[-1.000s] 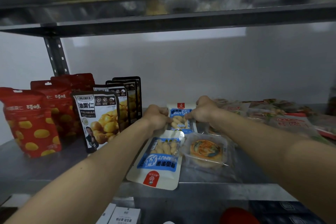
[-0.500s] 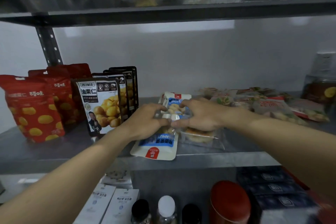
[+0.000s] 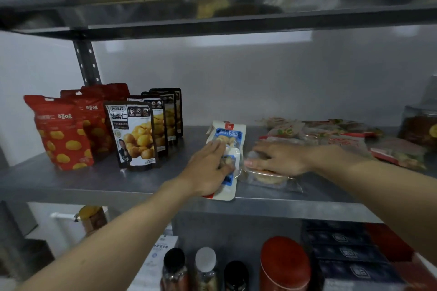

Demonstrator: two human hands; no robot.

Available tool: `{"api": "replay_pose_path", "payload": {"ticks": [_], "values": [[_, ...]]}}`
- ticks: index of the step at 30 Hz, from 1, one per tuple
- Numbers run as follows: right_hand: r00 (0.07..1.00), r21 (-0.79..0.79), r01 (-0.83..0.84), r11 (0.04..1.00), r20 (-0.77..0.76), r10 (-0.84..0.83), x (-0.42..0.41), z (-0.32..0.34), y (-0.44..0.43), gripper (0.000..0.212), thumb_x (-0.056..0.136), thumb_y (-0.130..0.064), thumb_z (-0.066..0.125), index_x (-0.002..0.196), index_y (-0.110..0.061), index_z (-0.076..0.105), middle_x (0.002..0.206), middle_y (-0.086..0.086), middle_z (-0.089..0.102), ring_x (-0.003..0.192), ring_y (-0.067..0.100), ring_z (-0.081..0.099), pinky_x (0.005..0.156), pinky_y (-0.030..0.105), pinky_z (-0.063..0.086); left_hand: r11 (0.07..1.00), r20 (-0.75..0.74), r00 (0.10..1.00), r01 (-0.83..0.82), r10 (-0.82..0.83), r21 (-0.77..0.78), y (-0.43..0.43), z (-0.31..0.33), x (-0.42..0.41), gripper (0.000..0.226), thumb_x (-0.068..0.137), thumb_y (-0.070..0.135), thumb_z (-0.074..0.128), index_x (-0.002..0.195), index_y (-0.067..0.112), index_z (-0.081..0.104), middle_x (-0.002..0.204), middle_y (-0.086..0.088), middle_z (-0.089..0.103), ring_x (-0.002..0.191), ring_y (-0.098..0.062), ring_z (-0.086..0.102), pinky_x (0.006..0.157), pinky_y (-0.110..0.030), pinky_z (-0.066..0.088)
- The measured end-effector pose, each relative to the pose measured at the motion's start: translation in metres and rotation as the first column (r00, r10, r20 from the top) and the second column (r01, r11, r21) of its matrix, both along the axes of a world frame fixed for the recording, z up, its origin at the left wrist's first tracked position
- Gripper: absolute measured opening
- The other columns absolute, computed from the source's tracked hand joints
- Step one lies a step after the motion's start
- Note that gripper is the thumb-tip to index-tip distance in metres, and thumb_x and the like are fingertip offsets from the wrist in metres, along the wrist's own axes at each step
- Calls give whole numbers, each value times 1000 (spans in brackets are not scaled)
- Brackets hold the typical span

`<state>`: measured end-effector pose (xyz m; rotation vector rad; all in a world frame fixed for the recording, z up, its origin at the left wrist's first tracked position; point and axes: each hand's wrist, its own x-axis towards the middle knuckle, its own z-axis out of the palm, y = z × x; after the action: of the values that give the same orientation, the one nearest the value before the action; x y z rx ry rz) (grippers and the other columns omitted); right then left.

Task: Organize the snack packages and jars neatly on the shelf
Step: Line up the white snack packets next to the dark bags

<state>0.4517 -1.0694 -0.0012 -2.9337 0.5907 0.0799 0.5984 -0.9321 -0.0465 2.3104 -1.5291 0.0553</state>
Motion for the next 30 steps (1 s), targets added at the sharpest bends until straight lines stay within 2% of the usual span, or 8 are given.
{"api": "replay_pose_path", "payload": {"ticks": [4,7,11,13,16,20,24,30], "values": [[999,5,32,999,-22,-32,-12,2,-9,85,79,-78,28,143,-23,40,152,-1,38,138,18,36,113,37,30,1000,34,999,2,-3,19,-17,-3,-9,67,99,45,37,153,16,10,162,-1,8,149,-16,2,119,-37,8],[996,58,87,995,5,-88,-11,1,-9,88,83,-77,31,150,-21,30,158,-1,29,144,19,28,115,35,24,999,38,999,-15,17,-52,-20,0,-7,54,98,46,39,145,19,33,151,0,31,143,-21,21,115,-40,19],[923,259,119,958,325,-203,8,7,5,61,94,-57,45,142,-18,46,141,-4,50,128,18,48,101,27,35,941,-237,971,-104,26,-321,-14,14,12,40,99,39,43,134,21,51,138,4,48,133,-20,40,104,-29,30],[835,447,111,888,443,-328,27,11,10,43,96,-41,55,128,-13,55,120,-7,57,105,15,56,88,27,44,903,-478,877,-243,49,-354,-15,20,28,53,92,48,48,136,18,52,139,3,51,128,-19,46,106,-29,32],[749,679,174,713,379,-543,61,11,7,41,90,-37,61,116,-6,59,112,8,65,97,27,65,78,38,56,882,-738,675,-365,29,-299,-20,19,40,67,84,60,46,138,21,50,137,0,54,125,-22,51,108,-41,35],[726,846,152,510,255,-638,95,8,12,32,94,-20,54,118,0,62,109,16,69,86,29,66,84,44,55,898,-851,519,-331,-83,-290,-34,14,39,49,99,48,36,109,14,69,98,-6,74,93,-22,69,87,-31,49],[694,888,126,441,239,-679,113,0,15,25,97,-14,53,117,-1,60,102,17,69,78,28,64,79,40,54,903,-895,428,-323,-127,-282,-38,11,46,49,101,47,34,116,11,65,100,-11,73,82,-21,71,74,-29,54],[684,885,160,438,221,-695,120,-3,14,29,94,-23,56,114,-3,63,97,17,73,90,33,71,87,48,56,907,-833,547,-305,-83,-291,-36,9,52,52,99,52,31,115,17,65,104,-7,72,92,-19,68,84,-29,49]]}}
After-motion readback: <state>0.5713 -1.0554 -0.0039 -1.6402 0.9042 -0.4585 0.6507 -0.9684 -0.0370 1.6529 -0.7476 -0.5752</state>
